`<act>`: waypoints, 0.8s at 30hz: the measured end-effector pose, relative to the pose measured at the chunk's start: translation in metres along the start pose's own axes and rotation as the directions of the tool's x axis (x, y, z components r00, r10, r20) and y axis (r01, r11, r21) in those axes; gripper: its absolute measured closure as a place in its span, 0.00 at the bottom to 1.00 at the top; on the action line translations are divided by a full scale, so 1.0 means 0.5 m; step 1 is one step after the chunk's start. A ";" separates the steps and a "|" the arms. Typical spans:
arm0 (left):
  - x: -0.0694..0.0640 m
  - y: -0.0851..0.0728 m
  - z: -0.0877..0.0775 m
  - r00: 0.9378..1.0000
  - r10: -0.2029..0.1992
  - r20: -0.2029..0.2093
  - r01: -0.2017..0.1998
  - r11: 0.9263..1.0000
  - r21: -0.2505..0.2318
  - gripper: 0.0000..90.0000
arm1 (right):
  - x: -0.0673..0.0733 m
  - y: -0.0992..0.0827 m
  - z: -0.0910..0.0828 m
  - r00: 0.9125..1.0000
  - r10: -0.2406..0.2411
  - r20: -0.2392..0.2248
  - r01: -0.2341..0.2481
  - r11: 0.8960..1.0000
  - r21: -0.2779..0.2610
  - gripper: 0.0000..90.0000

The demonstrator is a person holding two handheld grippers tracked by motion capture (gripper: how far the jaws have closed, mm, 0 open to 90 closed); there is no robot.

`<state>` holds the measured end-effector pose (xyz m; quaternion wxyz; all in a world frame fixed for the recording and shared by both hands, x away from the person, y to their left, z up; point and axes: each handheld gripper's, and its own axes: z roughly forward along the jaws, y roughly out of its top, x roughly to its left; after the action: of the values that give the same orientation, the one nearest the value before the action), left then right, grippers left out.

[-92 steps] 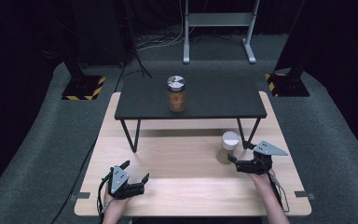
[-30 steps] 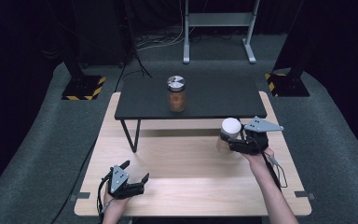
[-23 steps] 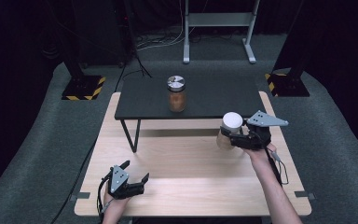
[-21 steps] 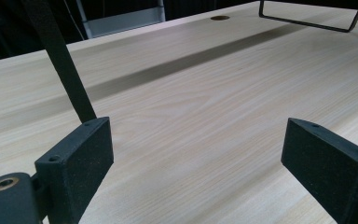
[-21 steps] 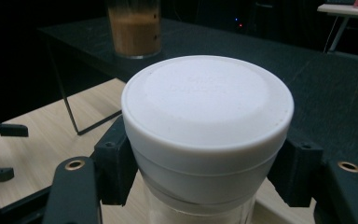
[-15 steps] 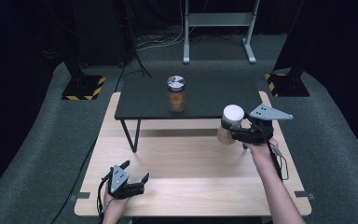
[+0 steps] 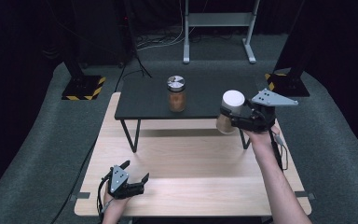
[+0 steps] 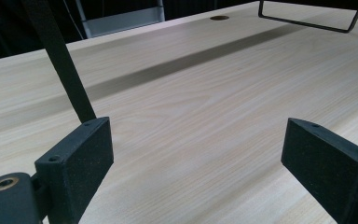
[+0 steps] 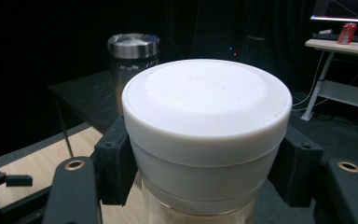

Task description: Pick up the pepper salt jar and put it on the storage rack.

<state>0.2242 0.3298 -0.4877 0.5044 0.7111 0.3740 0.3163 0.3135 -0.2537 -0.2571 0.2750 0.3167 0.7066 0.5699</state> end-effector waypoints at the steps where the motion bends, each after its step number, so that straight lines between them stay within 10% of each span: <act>1: 0.000 0.000 0.000 1.000 0.000 0.000 0.000 1.000 0.000 0.10 | -0.001 0.004 0.002 1.000 0.003 0.005 -0.003 1.000 -0.001 0.37; 24: 0.002 -0.002 -0.001 1.000 -0.006 0.003 0.006 1.000 -0.004 0.10 | -0.030 0.069 0.106 0.990 0.041 0.135 -0.041 0.999 0.003 0.37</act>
<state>0.2242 0.3311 -0.4882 0.5073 0.7094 0.3748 0.3145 0.3677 -0.2267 -0.2332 0.3096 0.3697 0.6813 0.5508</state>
